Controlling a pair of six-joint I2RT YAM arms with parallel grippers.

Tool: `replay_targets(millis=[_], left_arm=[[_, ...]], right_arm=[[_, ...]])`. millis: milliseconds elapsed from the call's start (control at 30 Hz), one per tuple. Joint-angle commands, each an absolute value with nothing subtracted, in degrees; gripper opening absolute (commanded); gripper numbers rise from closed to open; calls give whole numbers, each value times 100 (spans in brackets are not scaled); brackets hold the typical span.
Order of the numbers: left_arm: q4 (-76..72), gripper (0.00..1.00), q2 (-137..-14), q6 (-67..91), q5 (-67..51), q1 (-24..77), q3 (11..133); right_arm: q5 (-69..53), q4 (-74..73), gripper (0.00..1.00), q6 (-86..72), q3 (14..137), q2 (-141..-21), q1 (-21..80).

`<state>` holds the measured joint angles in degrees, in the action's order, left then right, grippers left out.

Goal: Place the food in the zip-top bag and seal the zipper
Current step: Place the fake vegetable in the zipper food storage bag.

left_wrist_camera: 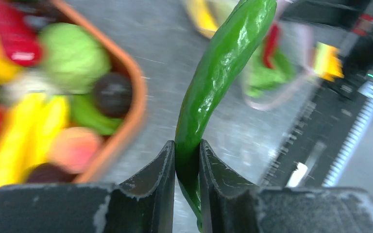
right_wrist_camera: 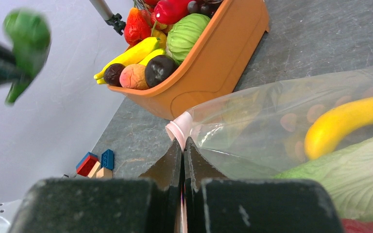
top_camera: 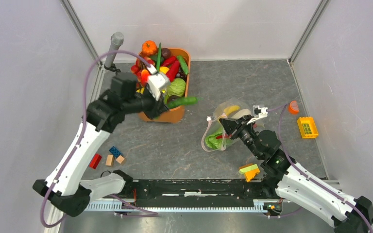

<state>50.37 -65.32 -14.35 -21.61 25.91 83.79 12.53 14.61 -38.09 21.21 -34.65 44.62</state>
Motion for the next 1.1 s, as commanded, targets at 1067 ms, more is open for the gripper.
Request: replay_targets(millis=[1067], left_arm=[[3533,3,-8449,2974,121,5612,7685]], right_arm=[[404,2457,1,-3765,2157,-3748,4491]])
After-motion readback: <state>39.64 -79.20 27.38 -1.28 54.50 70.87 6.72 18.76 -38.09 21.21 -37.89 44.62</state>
